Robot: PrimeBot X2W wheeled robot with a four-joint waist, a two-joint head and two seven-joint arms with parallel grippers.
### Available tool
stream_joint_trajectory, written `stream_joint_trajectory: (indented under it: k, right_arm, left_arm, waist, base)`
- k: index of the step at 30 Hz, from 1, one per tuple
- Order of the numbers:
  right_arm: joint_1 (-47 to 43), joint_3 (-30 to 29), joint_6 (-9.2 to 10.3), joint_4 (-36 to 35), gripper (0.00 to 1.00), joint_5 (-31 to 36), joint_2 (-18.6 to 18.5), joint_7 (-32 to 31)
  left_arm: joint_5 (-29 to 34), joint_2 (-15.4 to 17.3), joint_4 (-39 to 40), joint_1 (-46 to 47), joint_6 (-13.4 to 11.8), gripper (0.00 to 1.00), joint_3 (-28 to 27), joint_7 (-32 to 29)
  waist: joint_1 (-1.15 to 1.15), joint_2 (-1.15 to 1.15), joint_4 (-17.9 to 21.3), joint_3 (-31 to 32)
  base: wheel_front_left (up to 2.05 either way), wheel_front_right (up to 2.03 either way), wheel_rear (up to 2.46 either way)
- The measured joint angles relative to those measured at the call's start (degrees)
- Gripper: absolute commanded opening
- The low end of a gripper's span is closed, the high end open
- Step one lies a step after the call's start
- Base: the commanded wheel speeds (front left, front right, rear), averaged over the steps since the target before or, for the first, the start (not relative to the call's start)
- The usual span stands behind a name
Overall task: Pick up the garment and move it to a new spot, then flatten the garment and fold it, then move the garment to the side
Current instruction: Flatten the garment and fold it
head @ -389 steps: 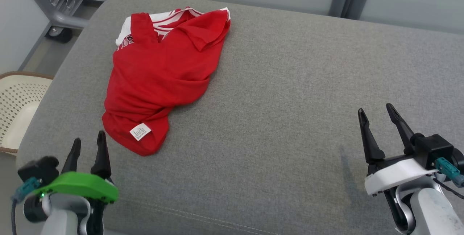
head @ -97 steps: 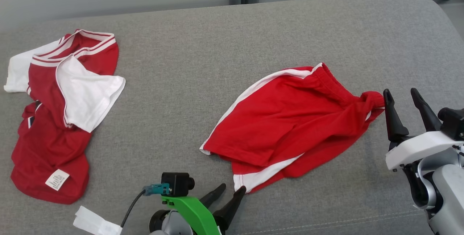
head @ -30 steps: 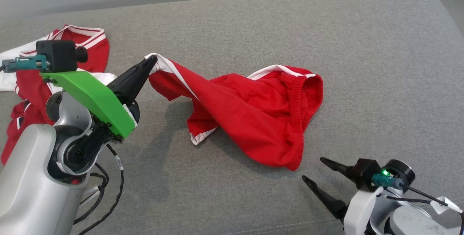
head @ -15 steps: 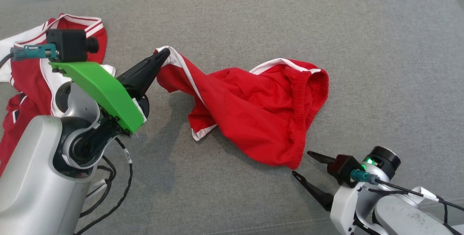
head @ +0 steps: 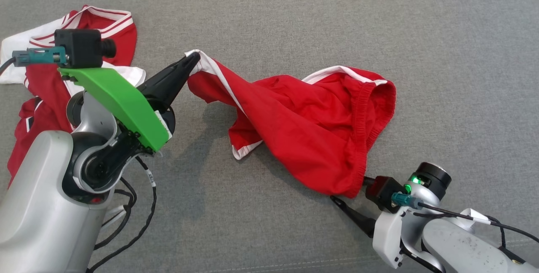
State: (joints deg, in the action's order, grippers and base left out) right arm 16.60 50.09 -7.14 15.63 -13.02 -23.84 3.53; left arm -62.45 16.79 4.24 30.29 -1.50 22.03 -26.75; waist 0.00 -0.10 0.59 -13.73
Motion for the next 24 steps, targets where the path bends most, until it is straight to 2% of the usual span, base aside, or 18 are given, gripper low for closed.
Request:
stream_joint_trajectory:
  k: [1,3,8,9,14,22,23,24]
  right_arm:
    - [0.2,0.2,0.0,0.3,0.85,0.0,0.0,0.1]
    - [0.6,0.4,0.0,1.1,0.69,0.0,0.0,0.4]
    - [1.2,1.1,0.0,3.1,0.65,-0.6,0.0,0.7]
    - [1.4,1.3,0.0,3.4,0.66,-0.7,0.0,0.9]
    - [1.9,2.0,-0.02,5.0,0.86,-1.2,0.2,1.5]
    - [2.7,3.0,-0.36,7.1,0.85,-2.4,0.4,2.6]
    - [2.8,3.2,-0.36,7.3,0.79,-2.7,0.4,2.6]
    - [2.8,3.4,-0.35,7.6,0.53,-3.3,0.4,2.6]
  left_arm:
    - [0.0,0.0,0.0,0.0,0.0,0.0,0.0,0.0]
    - [0.0,0.0,0.0,0.0,0.0,0.0,0.0,0.0]
    - [-0.3,0.0,-0.1,0.0,0.0,0.0,0.0,0.0]
    - [-0.3,0.0,-0.1,0.0,0.0,0.0,0.0,0.0]
    - [-0.3,-0.1,-0.2,0.0,0.1,0.0,0.0,0.1]
    - [-0.4,-0.1,-0.6,0.0,0.5,0.0,-0.3,0.1]
    - [-0.4,-0.1,-0.8,0.0,0.5,0.0,-0.3,0.1]
    - [-0.4,-0.1,-1.0,0.0,0.5,0.0,-0.4,0.3]
  waist:
    - [0.0,0.0,0.0,0.0]
    - [0.0,0.0,-0.1,0.0]
    - [0.0,0.0,-0.2,0.1]
    - [0.0,0.0,-0.2,0.1]
    - [0.0,0.0,-0.3,0.2]
    - [0.0,0.0,-0.4,0.6]
    - [0.0,0.0,-0.4,0.6]
    - [0.0,0.0,-0.4,0.7]
  base:
    - [0.0,0.0,0.0]
    - [0.0,0.0,0.0]
    - [0.0,0.0,0.0]
    - [0.0,0.0,0.0]
    - [0.0,0.0,0.0]
    - [0.0,0.0,0.0]
    - [0.0,0.0,0.0]
    - [0.0,0.0,0.0]
